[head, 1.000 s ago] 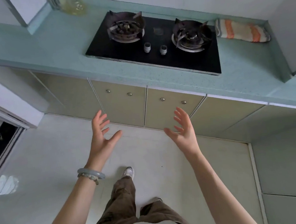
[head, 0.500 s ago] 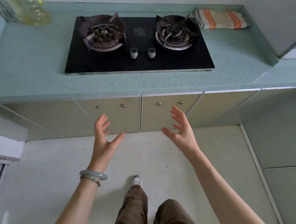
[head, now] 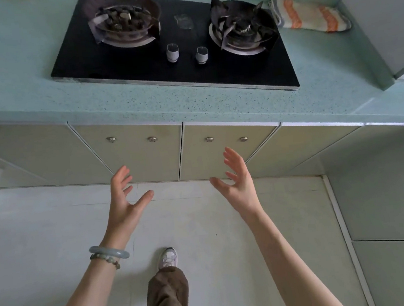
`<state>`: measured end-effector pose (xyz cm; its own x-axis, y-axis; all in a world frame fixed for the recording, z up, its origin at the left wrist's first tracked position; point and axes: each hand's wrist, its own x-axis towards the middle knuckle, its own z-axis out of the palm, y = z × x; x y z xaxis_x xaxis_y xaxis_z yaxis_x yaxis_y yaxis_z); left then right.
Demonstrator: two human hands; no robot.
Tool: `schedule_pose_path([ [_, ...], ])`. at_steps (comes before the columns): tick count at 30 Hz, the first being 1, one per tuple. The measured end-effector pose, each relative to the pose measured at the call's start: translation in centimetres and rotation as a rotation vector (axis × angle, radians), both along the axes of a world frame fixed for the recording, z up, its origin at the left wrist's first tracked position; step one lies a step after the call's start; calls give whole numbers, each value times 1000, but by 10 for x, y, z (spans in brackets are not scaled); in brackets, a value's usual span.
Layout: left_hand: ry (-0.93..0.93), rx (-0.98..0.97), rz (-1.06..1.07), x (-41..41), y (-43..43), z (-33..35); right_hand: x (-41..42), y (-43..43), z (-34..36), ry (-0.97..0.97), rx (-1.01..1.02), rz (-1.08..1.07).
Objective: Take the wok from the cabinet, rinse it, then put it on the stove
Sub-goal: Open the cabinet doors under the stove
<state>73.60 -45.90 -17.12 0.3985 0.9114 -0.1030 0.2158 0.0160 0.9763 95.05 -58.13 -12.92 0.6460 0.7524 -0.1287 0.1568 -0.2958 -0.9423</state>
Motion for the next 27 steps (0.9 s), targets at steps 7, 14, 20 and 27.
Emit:
schedule_pose_path([
  [7,-26,105,-61,20,17,-116,16,16,-106,-59,91,37],
  [14,-47,239,-88,32,39,-234,29,31,-221,-124,224,49],
  [20,-55,314,-76,38,44,-308,36,32,-302,-160,302,72],
  [27,-22,348,-40,44,37,-334,43,29,-328,-211,345,105],
])
